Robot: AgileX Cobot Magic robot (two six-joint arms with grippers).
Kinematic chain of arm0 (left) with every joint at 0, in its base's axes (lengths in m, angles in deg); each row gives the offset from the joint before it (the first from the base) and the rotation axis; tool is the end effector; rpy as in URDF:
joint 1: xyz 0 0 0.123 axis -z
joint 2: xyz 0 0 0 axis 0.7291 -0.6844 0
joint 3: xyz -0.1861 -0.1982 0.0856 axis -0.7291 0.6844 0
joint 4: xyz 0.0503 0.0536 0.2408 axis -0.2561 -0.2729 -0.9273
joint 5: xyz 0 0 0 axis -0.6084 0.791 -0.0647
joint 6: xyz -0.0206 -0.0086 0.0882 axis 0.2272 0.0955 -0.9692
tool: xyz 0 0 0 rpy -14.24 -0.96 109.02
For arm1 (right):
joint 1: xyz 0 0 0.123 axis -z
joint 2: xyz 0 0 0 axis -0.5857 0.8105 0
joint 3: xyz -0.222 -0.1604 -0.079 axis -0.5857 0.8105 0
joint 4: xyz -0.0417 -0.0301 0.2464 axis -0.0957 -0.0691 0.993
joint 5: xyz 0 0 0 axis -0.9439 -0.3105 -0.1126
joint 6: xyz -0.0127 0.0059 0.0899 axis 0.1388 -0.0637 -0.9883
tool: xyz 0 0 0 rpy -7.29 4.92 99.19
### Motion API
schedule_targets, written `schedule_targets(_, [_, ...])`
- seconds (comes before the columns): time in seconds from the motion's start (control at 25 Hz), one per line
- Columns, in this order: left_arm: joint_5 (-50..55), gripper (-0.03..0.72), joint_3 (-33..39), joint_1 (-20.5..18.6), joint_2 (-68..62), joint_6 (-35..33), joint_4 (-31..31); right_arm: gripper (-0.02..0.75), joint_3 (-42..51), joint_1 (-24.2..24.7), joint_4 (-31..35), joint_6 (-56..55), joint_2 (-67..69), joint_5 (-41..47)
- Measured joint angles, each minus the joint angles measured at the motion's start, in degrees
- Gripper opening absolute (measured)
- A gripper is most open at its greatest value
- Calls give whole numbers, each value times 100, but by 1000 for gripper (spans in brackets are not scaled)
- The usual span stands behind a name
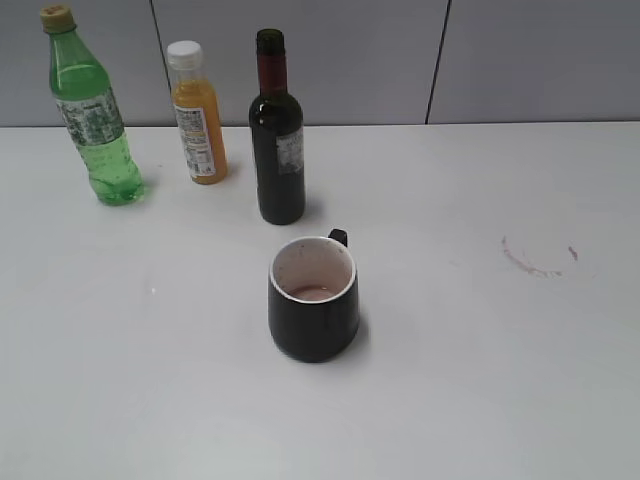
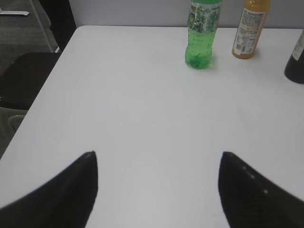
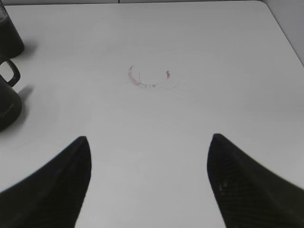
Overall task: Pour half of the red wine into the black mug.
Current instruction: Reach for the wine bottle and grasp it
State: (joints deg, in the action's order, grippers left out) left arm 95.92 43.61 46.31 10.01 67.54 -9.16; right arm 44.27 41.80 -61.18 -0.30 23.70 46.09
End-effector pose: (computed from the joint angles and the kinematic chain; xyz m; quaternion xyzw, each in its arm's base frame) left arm -0.0064 -0.0011 0.2799 0.0213 0.8479 0.0109 0.5296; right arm 0.0096 0.0136 0.2631 -0.0095 0.8406 0.0325 0.5405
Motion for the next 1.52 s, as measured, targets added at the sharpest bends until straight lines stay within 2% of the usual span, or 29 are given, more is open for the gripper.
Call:
schedule_targets(1.08, [0, 589, 0, 0, 0, 0, 0, 574, 0, 0, 0, -4, 0, 0])
schedule_targets(1.2, [-16, 608, -11, 0, 0, -8, 93, 574, 0, 0, 0, -4, 0, 0])
schedule_targets(1.36, [-600, 656, -146, 0, -66, -42, 357, 574, 0, 0, 0, -4, 0, 0])
schedule_targets(1.52, [-1689, 659, -171, 0, -558, -382, 605, 574, 0, 0, 0, -4, 0, 0])
